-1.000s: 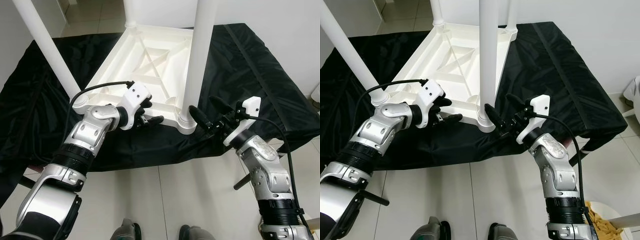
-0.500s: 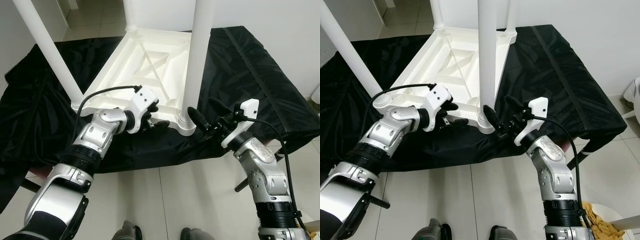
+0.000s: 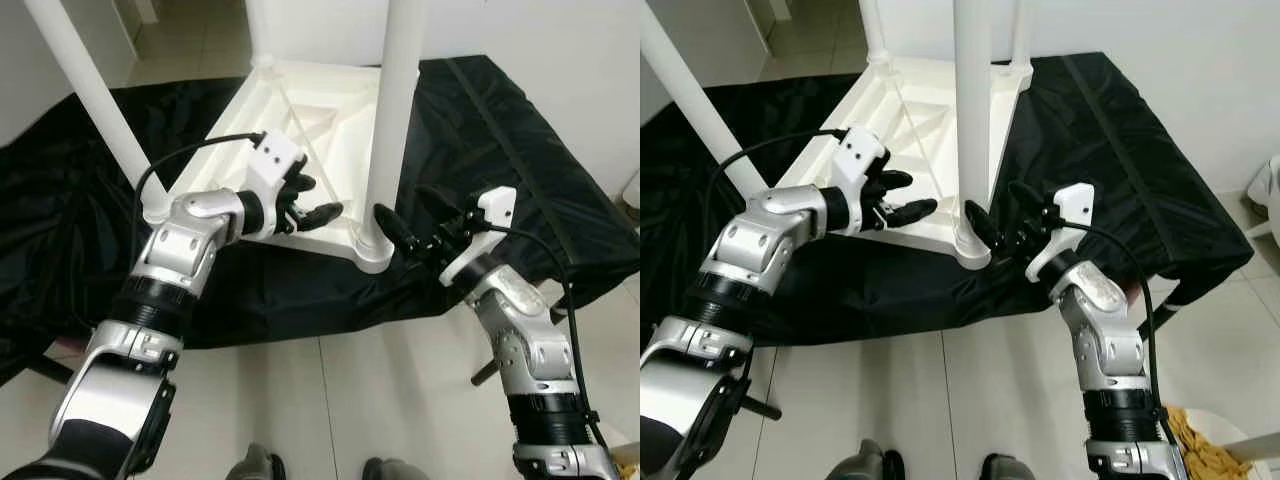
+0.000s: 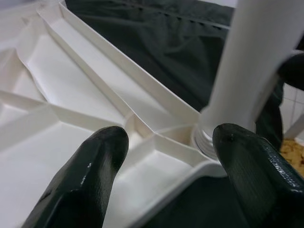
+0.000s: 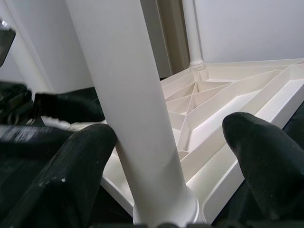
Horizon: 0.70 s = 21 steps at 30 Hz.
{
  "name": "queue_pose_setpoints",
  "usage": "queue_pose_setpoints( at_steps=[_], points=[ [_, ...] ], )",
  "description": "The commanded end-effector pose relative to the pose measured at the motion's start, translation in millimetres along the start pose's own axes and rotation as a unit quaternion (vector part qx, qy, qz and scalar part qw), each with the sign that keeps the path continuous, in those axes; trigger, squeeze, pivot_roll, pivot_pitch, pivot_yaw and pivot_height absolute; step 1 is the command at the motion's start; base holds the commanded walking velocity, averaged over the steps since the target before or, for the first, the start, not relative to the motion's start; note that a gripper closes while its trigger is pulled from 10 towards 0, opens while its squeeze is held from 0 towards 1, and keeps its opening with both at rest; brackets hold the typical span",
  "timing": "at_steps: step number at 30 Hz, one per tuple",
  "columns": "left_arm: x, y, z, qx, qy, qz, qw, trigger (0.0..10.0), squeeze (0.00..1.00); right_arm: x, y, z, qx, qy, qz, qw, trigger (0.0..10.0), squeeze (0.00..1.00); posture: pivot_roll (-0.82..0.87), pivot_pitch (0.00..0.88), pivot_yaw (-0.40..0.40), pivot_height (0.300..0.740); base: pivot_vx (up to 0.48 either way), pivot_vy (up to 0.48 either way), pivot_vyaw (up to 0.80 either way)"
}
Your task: Building children table
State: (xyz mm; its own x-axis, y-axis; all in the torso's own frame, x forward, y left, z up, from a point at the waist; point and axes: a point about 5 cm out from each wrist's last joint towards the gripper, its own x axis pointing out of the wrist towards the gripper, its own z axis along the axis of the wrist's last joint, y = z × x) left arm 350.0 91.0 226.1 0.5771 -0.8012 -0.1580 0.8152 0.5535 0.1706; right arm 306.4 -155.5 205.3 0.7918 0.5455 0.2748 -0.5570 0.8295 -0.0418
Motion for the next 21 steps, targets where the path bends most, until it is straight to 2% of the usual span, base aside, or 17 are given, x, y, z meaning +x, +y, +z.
queue_pose_setpoints(
  at_steps=[1, 3, 5, 8, 10, 13, 19, 21],
  points=[
    [-3.2, 2.9, 0.8, -0.009, -0.003, 0.042, 0.999, 10.0, 0.0, 3.4, 3.7, -3.0, -0.005, 0.006, 0.006, 1.0, 10.0, 0.0, -0.11, 0.114, 0.092, 0.74, 0.0, 0.0, 0.0],
    [-4.6, -2.6, 1.0, -0.014, -0.002, 0.034, 0.999, 10.0, 0.0, 5.2, 5.0, -4.5, -0.006, 0.007, 0.009, 1.0, 10.0, 0.0, -0.11, 0.121, 0.091, 0.74, 0.0, 0.0, 0.0],
    [-12.2, -12.6, -2.0, -0.039, 0.006, 0.02, 0.999, 10.0, 0.0, 10.3, 6.2, -5.4, -0.01, 0.009, 0.016, 1.0, 10.0, 0.0, -0.1, 0.14, 0.088, 0.74, 0.0, 0.0, 0.0],
    [-16.9, -17.9, -4.7, -0.048, 0.009, 0.015, 0.999, 10.0, 0.0, 13.5, 5.7, -5.3, -0.011, 0.008, 0.017, 1.0, 10.0, 0.0, -0.09, 0.145, 0.086, 0.74, 0.0, 0.0, 0.0],
    [-23.7, -27.4, -8.3, -0.074, 0.007, 0.007, 0.997, 10.0, 0.0, 19.0, 3.7, -5.4, -0.017, 0.011, 0.022, 1.0, 10.0, 0.0, -0.09, 0.147, 0.08, 0.74, 0.0, 0.0, 0.0],
    [-28.0, -36.5, -8.5, -0.088, -0.001, -0.001, 0.996, 10.0, 0.0, 25.3, -0.6, -8.1, -0.018, 0.02, 0.021, 0.999, 10.0, 0.0, -0.08, 0.15, 0.065, 0.74, 0.0, 0.0, 0.0],
    [-32.4, -45.6, -9.1, -0.102, -0.009, -0.006, 0.995, 10.0, 0.0, 39.2, -5.6, -11.5, -0.023, 0.043, 0.042, 0.998, 10.0, 0.0, -0.06, 0.142, 0.048, 0.74, 0.0, 0.0, 0.0],
    [-33.8, -47.8, -7.1, -0.104, -0.01, -0.005, 0.994, 10.0, 0.0, 44.4, -6.6, -8.4, -0.022, 0.044, 0.071, 0.996, 10.0, 0.0, -0.06, 0.137, 0.044, 0.74, 0.0, 0.0, 0.0]
  ],
)
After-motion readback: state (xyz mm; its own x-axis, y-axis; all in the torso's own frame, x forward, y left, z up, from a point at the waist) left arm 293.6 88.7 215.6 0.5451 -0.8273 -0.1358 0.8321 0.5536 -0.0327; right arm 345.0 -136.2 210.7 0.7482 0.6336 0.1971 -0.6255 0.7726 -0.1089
